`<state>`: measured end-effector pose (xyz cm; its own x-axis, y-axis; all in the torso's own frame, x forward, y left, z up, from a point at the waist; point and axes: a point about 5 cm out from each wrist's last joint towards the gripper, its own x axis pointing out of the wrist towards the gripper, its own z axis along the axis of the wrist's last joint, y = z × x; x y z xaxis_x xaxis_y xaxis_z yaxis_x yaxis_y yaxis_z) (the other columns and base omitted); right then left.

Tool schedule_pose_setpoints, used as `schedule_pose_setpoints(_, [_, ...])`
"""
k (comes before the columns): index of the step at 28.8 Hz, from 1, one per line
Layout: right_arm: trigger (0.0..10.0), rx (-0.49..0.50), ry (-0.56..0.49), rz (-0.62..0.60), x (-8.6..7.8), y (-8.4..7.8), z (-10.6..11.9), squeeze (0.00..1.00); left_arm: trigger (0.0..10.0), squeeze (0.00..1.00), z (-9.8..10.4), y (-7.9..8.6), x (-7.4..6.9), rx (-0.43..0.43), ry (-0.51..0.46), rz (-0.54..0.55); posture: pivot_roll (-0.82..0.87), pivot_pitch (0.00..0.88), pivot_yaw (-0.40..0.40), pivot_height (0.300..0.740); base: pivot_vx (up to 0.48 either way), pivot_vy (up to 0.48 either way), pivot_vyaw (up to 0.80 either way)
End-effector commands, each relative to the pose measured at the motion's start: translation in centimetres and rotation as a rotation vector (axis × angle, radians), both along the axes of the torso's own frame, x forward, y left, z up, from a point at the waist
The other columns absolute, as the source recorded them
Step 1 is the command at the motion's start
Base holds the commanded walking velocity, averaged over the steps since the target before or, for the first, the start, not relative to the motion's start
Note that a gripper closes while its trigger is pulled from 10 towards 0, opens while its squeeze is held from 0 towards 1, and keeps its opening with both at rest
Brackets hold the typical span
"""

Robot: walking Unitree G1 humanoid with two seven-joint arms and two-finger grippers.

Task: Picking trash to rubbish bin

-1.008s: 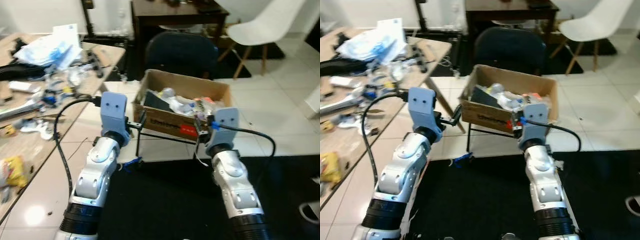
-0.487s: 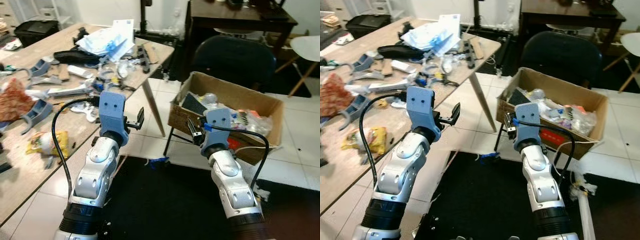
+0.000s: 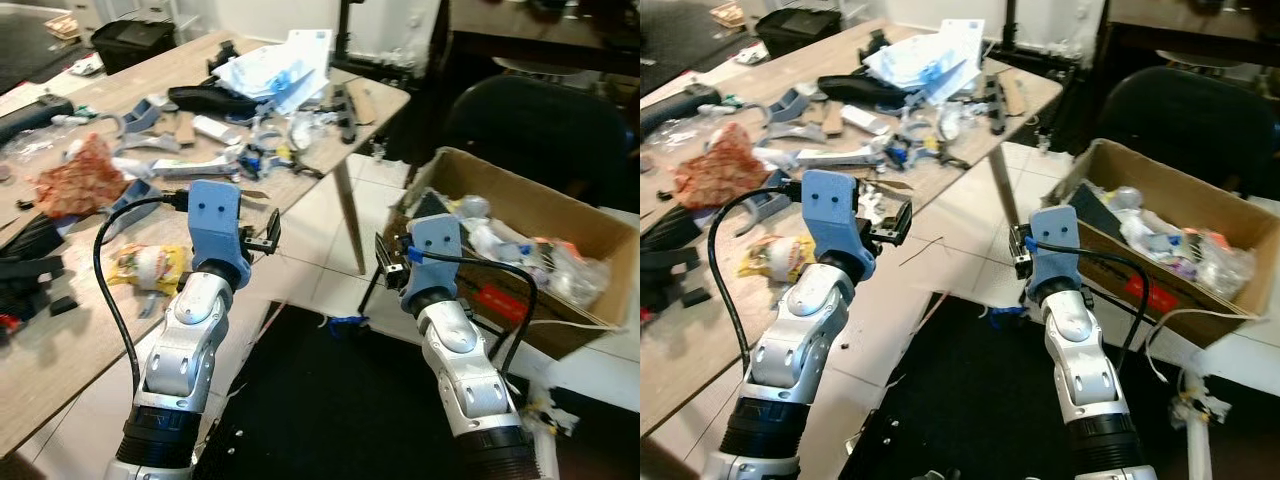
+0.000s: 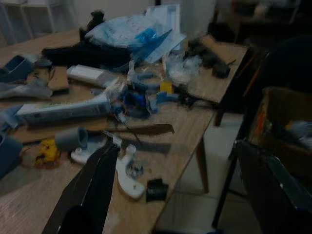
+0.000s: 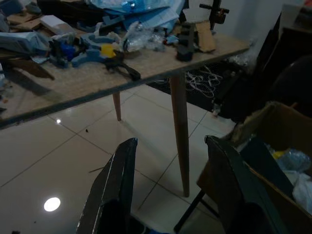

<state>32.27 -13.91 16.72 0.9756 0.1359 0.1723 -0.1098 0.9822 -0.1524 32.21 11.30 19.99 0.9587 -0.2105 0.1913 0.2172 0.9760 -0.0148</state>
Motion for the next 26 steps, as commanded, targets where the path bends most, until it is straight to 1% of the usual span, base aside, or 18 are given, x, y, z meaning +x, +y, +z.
schedule_pose_setpoints(1, [10.0, -0.004, 0.014, 0.000, -0.14, 0.05, -0.26, 0.00, 10.0, 0.00, -0.07, -0.30, -0.15, -0.016, 0.002, -0.018, 0.01, 0.150, 0.006, 0.740, 0.000, 0.000, 0.80])
schedule_pose_setpoints(7, [10.0, -0.006, 0.014, -0.001, -0.20, -0.04, -0.33, 0.00, 10.0, 0.00, -0.09, -0.36, -0.14, -0.016, 0.001, -0.027, 0.01, 0.151, 0.008, 0.740, 0.000, 0.000, 0.80])
schedule_pose_setpoints(12, [10.0, -0.001, 0.014, -0.003, -0.21, -0.06, -0.37, 0.00, 10.0, 0.00, -0.13, -0.71, -0.23, -0.017, 0.007, -0.059, 0.01, 0.153, 0.011, 0.740, 0.000, 0.000, 0.80])
schedule_pose_setpoints(15, [10.0, 0.019, 0.003, -0.008, -0.26, -0.13, -0.29, 0.00, 10.0, 0.00, -0.20, -0.88, -0.25, -0.019, 0.011, -0.069, 0.01, 0.153, 0.011, 0.740, 0.000, 0.000, 0.80])
schedule_pose_setpoints(17, [10.0, 0.073, -0.008, -0.010, -0.34, -0.23, -0.14, 0.00, 10.0, 0.00, -0.21, -1.01, -0.30, -0.017, 0.015, -0.075, 0.01, 0.153, 0.011, 0.740, 0.000, 0.000, 0.00])
schedule_pose_setpoints(22, [10.0, 0.076, 0.008, 0.000, -0.35, -0.15, -0.37, 0.00, 10.0, 0.00, -0.41, -0.98, -0.31, 0.021, 0.020, -0.074, 0.01, 0.153, 0.011, 0.740, 0.000, 0.000, 0.00])
schedule_pose_setpoints(26, [10.0, 0.080, 0.008, 0.003, -0.35, -0.04, -0.36, 0.00, 10.0, 0.00, -0.29, -0.83, -0.13, 0.023, 0.023, -0.063, 0.01, 0.154, 0.012, 0.740, 0.000, 0.000, 0.00])
